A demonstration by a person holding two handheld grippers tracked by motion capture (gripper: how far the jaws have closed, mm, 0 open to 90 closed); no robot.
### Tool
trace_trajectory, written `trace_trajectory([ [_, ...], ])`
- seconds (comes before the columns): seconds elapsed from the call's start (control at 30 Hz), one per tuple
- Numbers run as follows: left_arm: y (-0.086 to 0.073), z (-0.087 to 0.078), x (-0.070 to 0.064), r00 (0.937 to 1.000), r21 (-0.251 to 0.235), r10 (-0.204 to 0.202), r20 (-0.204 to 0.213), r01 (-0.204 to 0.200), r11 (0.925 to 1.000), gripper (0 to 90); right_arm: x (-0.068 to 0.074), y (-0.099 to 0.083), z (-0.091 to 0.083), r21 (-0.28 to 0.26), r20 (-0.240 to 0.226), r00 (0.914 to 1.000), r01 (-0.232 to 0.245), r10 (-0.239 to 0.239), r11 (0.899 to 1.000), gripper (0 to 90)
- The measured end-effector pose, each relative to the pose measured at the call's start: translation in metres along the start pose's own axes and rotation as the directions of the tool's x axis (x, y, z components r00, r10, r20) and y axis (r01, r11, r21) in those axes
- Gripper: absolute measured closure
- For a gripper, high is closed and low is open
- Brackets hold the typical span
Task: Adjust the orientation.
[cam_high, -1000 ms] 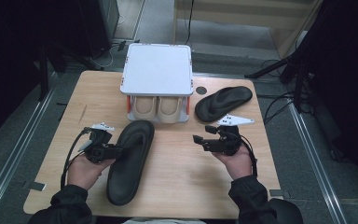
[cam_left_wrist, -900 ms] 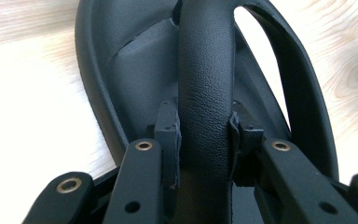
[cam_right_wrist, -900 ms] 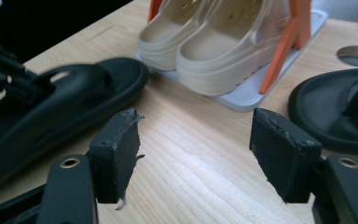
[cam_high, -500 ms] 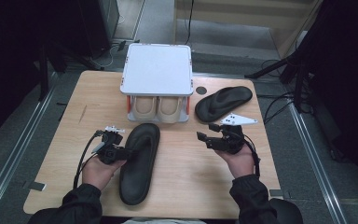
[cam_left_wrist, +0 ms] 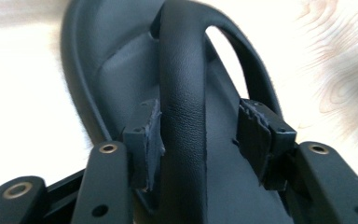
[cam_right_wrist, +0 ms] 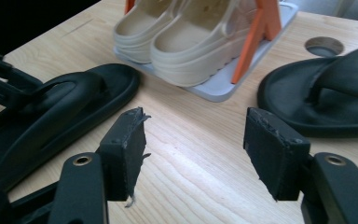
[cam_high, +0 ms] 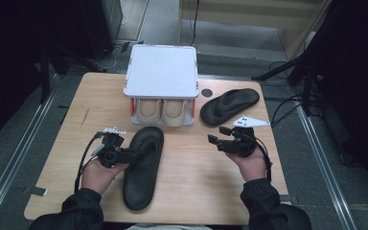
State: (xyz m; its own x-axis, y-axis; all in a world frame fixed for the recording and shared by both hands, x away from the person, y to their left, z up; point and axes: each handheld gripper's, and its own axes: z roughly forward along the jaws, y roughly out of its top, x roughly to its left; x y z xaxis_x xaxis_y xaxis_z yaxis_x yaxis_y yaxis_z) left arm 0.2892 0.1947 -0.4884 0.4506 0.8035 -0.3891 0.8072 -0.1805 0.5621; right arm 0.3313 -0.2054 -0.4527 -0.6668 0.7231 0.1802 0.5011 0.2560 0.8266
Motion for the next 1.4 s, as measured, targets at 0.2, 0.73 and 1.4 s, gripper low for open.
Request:
trace_trajectory([
  [0.2,0.001,-0.013,0.006,0.9997,-0.034,0.012,-0.02,-0.013,0.9993,43.9,-0.014,0.0,-0.005,0.005,0.022,0.9995,-0.022,0.021,1.0,41.6],
  [0.73,0.001,-0.021,0.025,0.9981,-0.047,0.036,-0.05,-0.038,0.9982,40.2,-0.07,0.002,-0.004,0.033,0.143,0.9844,-0.109,0.103,0.993,55.3],
  [1.4,-0.004,-0.024,0.031,0.9986,-0.037,0.017,-0.049,-0.019,0.9991,40.6,-0.118,0.027,0.019,-0.009,0.178,0.9715,-0.157,0.156,0.988,63.4],
])
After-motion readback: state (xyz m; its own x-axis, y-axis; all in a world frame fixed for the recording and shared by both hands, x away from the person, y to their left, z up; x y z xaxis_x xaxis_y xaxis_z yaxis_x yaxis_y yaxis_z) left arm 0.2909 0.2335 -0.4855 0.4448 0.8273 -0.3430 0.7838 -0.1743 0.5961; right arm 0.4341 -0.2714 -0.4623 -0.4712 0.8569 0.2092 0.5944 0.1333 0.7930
